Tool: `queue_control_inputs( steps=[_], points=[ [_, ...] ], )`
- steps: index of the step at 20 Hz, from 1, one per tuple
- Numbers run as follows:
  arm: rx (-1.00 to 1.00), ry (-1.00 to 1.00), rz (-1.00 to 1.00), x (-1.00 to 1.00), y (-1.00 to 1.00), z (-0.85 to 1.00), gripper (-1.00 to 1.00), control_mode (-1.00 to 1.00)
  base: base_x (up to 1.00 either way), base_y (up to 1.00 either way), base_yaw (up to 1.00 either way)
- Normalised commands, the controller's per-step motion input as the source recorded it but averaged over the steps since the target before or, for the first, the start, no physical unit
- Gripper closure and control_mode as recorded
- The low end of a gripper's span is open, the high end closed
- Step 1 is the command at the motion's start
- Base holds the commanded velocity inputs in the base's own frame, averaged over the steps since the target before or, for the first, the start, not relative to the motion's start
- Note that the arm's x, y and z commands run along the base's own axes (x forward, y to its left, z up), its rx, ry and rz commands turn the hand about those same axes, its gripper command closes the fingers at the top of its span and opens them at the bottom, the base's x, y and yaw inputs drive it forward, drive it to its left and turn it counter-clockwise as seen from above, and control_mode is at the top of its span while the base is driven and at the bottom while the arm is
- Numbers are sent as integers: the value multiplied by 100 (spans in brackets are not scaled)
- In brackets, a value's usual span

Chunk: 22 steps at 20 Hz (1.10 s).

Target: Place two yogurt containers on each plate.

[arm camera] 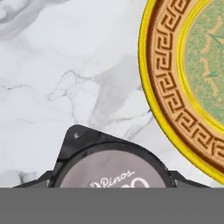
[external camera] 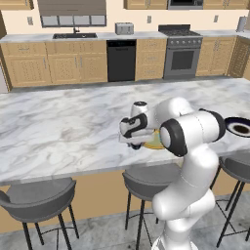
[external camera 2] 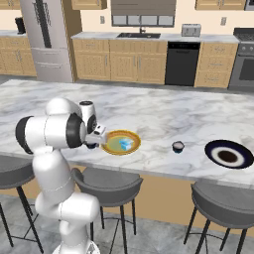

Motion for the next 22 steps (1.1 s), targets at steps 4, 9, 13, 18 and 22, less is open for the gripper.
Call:
queue_control_inputs(
  steps=[4,9,13,18,22],
  points=[
    [0,0,-7,3,-66,7,100,-100,0,0,0],
    [3,5,0,39,-43,0,100,-100,0,0,0],
    [4,6,0,50,-22,0,100,-100,0,0,0],
    [1,7,0,39,-3,-5,100,-100,0,0,0],
    [0,2,0,2,0,-28,100,-100,0,0,0]
  ],
)
